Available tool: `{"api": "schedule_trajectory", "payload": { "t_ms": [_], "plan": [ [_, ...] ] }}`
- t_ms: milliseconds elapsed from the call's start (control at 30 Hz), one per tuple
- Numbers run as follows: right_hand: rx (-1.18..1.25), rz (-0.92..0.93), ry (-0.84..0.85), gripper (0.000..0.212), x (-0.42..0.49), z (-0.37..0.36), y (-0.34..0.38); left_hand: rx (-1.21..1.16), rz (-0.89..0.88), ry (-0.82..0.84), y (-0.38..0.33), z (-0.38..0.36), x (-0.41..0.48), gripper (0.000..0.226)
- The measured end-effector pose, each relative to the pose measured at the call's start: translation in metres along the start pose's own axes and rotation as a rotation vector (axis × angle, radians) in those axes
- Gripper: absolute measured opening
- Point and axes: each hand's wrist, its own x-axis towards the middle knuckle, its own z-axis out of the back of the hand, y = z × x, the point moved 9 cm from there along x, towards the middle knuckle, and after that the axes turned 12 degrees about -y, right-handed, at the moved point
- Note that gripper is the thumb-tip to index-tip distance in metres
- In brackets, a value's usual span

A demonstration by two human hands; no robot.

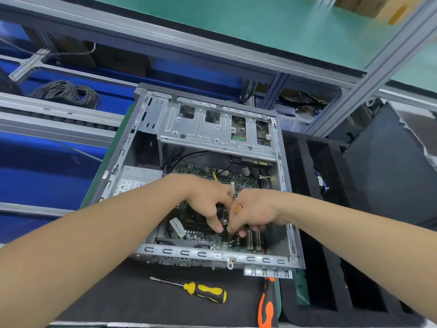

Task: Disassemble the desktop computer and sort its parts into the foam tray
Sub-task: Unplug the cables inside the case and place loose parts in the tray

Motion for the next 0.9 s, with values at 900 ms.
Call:
{"api": "schedule_trajectory", "payload": {
  "t_ms": [900],
  "plan": [
    [0.196,0.352,-0.779,0.017,-0.1,0.045,0.02,-0.613,0.385,-1.042,-0.046,0.064,-0.087,0.02]
  ]
}}
